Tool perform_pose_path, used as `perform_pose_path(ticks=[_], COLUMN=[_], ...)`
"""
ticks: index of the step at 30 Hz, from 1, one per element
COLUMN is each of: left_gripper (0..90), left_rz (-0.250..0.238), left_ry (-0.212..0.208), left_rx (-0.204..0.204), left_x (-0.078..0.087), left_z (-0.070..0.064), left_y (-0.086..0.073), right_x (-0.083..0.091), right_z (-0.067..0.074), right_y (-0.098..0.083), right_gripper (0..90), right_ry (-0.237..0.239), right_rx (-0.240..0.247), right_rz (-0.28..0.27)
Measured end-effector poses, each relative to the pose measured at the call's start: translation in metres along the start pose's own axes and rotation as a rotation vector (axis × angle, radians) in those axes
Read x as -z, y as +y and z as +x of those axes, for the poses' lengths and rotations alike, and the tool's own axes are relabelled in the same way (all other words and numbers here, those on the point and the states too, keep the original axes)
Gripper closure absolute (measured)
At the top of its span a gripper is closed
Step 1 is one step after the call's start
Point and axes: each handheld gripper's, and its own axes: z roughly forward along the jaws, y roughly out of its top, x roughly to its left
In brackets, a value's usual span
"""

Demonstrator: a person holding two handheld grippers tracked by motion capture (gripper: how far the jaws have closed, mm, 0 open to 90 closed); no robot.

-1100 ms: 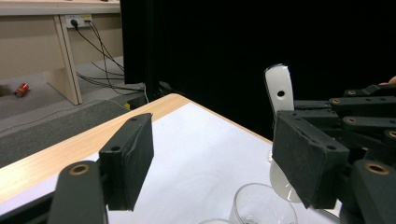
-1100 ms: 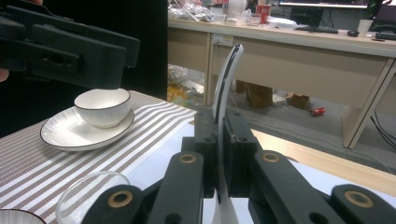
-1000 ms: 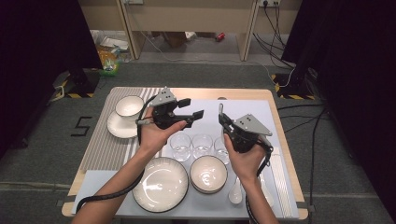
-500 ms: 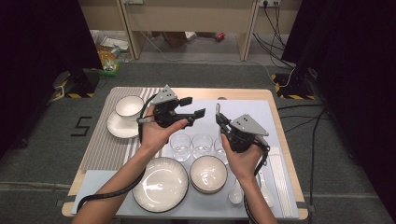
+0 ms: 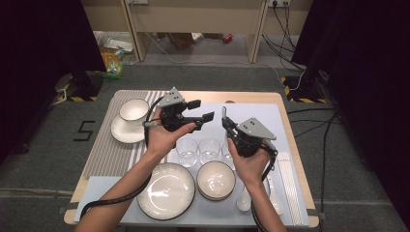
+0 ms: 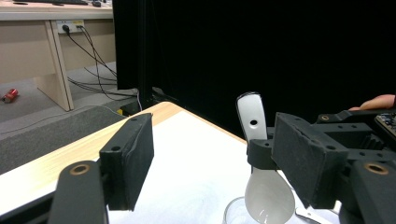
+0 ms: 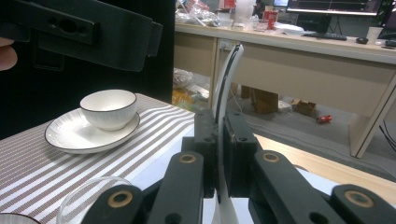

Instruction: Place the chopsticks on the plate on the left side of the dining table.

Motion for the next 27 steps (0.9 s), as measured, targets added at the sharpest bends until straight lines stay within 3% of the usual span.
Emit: perform_pose_path(ticks=[12, 27], left_gripper=[29.0, 31.6], left_rz=[-0.002, 0.000], left_ry=[-0.014, -0.028], left_rx=[-0.005, 0.019], left_x=[-0.005, -0.016], left_z=[-0.004, -0.004], left_y=[0.005, 0.005], right_x=[-0.003, -0.004], right_z=[0.004, 0.006], right_y=[0.000, -0.001], right_gripper=[85.9, 85.9], right_ry=[0.009, 0.013], right_rx=[0.007, 0.011], right_rz=[-0.004, -0.007])
